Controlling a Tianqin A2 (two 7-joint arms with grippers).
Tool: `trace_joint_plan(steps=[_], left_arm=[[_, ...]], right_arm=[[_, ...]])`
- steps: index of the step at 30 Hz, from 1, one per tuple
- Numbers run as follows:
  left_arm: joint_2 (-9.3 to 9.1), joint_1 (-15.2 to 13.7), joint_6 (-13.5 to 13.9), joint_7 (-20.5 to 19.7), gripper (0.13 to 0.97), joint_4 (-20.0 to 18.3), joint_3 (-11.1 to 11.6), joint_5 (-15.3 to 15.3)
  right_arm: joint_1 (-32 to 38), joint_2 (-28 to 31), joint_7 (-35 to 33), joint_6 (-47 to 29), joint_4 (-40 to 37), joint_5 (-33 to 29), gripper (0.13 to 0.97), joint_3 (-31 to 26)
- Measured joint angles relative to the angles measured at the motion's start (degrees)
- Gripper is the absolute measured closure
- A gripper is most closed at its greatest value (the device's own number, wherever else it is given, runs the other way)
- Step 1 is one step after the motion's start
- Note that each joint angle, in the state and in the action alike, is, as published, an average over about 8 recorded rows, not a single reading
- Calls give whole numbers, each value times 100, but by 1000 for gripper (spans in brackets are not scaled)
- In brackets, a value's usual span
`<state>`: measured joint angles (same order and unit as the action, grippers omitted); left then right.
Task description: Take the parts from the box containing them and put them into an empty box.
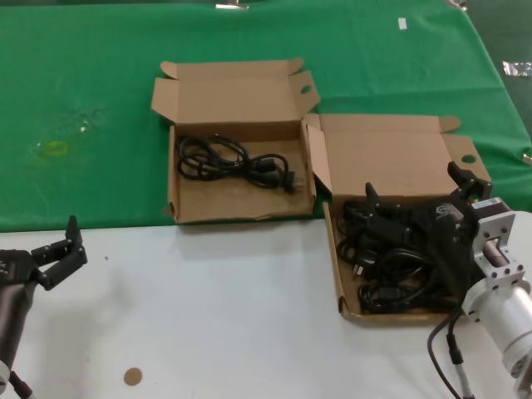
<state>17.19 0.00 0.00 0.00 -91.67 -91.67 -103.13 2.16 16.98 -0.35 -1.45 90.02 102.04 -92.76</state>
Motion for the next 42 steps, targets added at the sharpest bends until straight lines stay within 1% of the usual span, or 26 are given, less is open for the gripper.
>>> trace_joint_plan(steps=[42], left_arm=[[0,0,0,0,132,0,0,0]], right_arm=[[0,0,0,0,0,0,129,0]])
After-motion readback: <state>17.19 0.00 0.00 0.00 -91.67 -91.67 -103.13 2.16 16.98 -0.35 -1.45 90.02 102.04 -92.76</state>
